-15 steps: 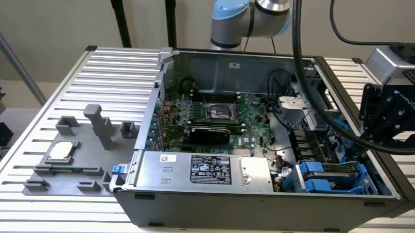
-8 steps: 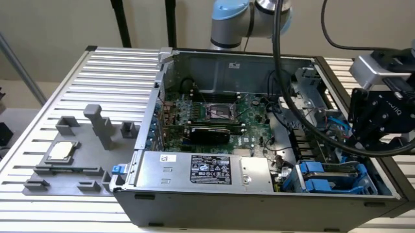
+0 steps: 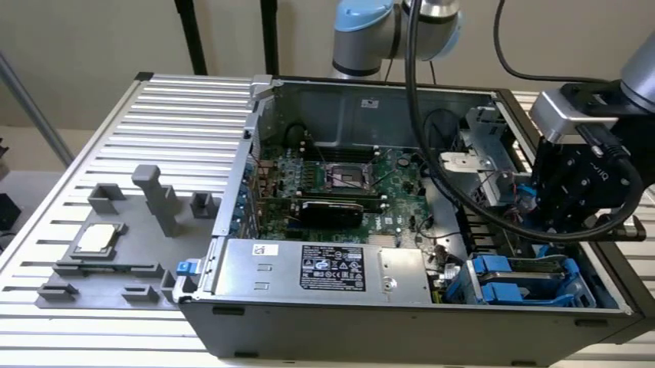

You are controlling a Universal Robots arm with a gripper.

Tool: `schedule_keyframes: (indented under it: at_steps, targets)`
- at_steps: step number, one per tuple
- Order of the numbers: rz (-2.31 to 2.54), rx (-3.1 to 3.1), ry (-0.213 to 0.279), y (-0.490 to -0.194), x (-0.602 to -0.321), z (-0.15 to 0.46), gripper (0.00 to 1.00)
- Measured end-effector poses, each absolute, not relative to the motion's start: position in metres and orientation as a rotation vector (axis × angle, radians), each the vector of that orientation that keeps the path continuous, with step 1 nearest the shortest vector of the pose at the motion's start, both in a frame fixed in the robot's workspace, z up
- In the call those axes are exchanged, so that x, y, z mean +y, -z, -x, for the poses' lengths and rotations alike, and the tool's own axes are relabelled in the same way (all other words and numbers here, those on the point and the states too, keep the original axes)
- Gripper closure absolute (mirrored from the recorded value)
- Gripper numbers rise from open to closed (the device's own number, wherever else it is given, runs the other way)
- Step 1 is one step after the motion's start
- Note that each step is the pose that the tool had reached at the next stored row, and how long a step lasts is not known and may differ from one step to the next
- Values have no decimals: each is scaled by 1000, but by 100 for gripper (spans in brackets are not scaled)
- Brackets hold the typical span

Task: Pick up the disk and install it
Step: 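Insert the first disk wire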

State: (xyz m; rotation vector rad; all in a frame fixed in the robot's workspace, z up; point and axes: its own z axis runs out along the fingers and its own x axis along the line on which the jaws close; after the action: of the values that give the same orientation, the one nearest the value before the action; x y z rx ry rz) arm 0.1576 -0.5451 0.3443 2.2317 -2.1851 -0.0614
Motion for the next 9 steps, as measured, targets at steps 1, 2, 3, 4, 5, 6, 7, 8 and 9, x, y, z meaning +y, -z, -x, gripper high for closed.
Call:
schedule_keyframes:
  at_steps: [1,2,3,4,5,6,7,8,9]
  targets:
    - [-2232,-2184,61,-344,-545,-156,100]
    - [-2232,-2184,61,-344,-546,-155,100]
    - [-2233,-2184,62,-344,-548,-154,100]
    - [-2233,-2185,63,-344,-551,-153,100]
    - [-2234,-2185,64,-344,-554,-152,100]
    - [-2234,-2186,66,-344,-559,-152,100]
    - [-2235,-2186,67,-344,-562,-152,100]
    - [-2236,-2187,68,-344,-567,-152,100]
    - [-2236,-2187,69,-344,-570,-152,100]
